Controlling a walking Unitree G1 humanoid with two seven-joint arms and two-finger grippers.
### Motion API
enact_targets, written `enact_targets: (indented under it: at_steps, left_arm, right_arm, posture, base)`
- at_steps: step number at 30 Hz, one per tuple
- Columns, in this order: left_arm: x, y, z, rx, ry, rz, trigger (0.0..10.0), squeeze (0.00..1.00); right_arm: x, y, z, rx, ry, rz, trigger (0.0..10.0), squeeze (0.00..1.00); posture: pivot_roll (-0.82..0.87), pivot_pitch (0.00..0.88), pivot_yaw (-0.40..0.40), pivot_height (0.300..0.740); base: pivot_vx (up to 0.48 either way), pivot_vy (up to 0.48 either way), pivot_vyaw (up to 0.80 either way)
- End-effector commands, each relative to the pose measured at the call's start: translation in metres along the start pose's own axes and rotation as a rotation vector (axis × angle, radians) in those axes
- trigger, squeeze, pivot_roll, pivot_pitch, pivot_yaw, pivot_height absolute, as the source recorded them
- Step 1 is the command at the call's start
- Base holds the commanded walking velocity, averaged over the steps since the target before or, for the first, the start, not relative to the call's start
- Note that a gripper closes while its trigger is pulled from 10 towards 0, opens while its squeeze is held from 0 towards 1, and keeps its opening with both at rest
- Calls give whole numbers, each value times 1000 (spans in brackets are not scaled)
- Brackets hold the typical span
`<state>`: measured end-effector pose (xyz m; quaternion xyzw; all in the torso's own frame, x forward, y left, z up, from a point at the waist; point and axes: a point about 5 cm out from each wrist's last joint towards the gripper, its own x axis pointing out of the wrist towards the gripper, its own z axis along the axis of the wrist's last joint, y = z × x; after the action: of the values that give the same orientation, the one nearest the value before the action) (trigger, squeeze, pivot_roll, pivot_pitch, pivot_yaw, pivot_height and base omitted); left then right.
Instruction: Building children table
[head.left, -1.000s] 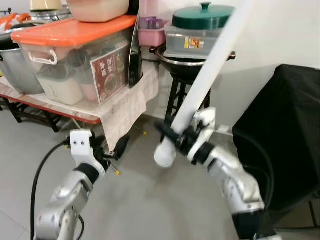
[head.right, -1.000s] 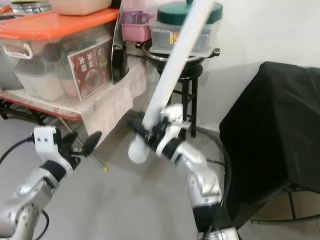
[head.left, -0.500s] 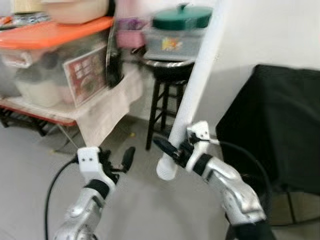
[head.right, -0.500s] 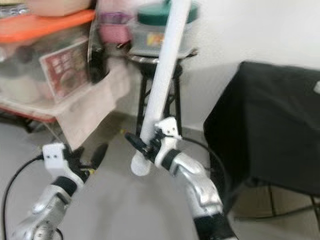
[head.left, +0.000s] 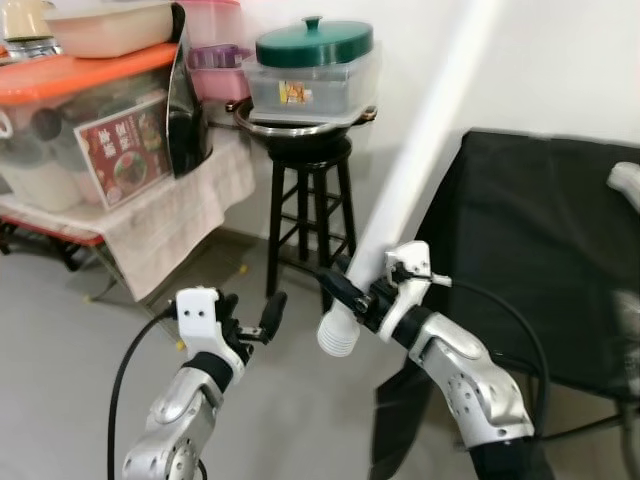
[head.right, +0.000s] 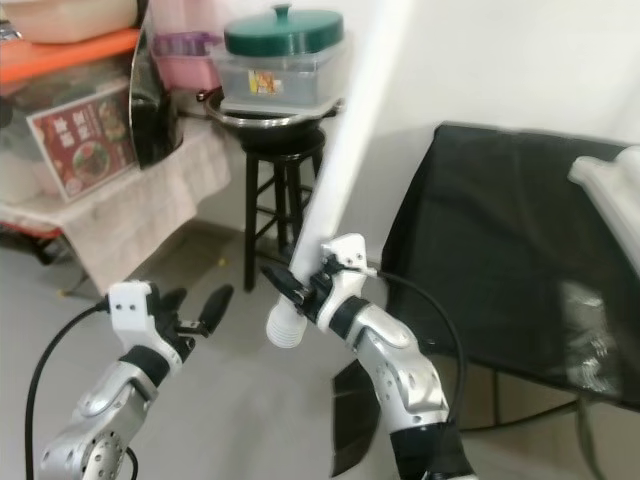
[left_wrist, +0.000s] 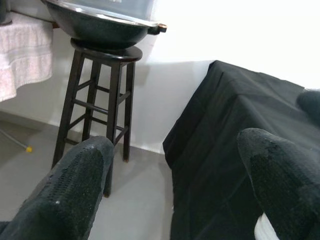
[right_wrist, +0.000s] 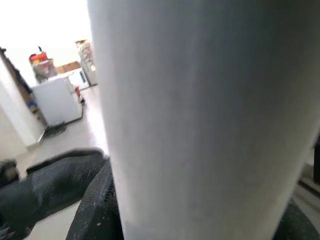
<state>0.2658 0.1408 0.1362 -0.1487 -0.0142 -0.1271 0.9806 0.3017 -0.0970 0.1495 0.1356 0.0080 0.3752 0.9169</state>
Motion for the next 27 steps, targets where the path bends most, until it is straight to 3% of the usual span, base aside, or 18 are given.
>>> enact_targets:
  at_steps: [1, 27]
  left_arm:
    - [-3, 6, -6, 8, 27, 22, 10000, 0]
    - [0, 8, -2, 9, 22, 14, 10000, 0]
  right_arm:
    - [5, 4, 1, -2, 5, 20, 10000, 0]
    - [9, 4, 6, 29, -13, 33, 10000, 0]
  posture:
    - [-45, 0, 18, 740]
    - [-51, 0, 21, 740]
  base:
    - [0, -480, 0]
    - [0, -480, 0]
